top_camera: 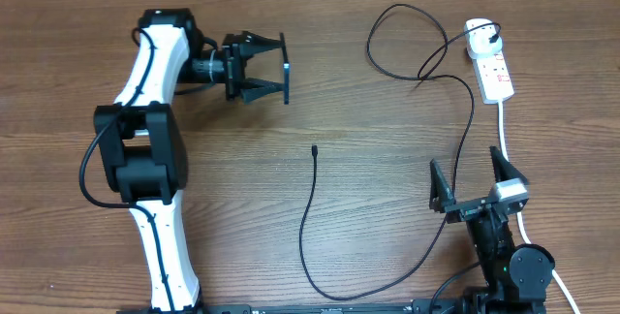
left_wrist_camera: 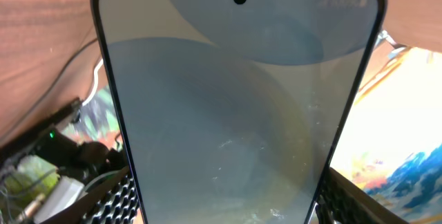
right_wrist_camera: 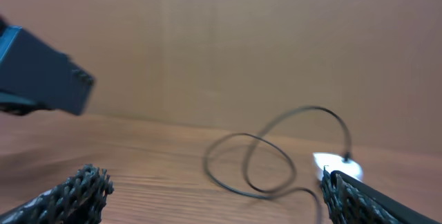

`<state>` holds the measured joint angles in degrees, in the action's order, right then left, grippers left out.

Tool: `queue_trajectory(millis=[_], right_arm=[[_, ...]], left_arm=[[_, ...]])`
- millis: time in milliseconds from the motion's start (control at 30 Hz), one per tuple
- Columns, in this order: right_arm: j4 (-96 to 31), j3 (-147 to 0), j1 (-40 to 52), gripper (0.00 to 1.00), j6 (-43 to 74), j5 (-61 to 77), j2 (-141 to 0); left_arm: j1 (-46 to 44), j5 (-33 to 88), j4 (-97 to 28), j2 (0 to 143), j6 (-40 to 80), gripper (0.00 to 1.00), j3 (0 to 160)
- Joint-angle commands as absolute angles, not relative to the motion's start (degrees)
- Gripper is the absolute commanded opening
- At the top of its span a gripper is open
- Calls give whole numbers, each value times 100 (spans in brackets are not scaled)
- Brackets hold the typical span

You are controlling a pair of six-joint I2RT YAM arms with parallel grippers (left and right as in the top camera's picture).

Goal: Plug charger to phone and switch on socket
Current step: 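Lift the phone upright with the left gripper and hold it, then move the right gripper toward the black cable's USB-C end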

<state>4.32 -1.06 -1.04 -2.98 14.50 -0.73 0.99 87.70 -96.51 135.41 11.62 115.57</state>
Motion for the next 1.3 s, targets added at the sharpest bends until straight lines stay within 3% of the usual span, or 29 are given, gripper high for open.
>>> queue_trajectory(millis=[0, 133, 267, 600, 700, 867, 1100, 1267], right_arm=[[552, -47, -113, 100, -259, 2679, -38], [545, -47, -113, 100, -239, 4703, -38], [1367, -47, -113, 100, -237, 6145, -38], [4106, -213, -115, 100, 1916, 5634, -38], [3673, -633, -115, 100, 1905, 5393, -56], [1765, -1682, -169, 100, 1310, 5341, -489], [-954, -3524, -172, 100, 1059, 5426, -2213], [-1135, -4543, -161, 100, 1061, 6849, -3656]], left_arm=[[196, 9067, -9688, 13408, 731, 54, 11712], [202, 9067, -9688, 13353, 729, 54, 11712], [202, 9039, -9688, 13336, 720, 54, 11712], [202, 8938, -9688, 13336, 622, 55, 11712], [202, 8934, -9688, 13336, 589, 55, 11712], [202, 8943, -9688, 13336, 596, 55, 11712], [202, 8941, -9688, 13336, 596, 55, 11712], [202, 8941, -9688, 13336, 596, 55, 11712]])
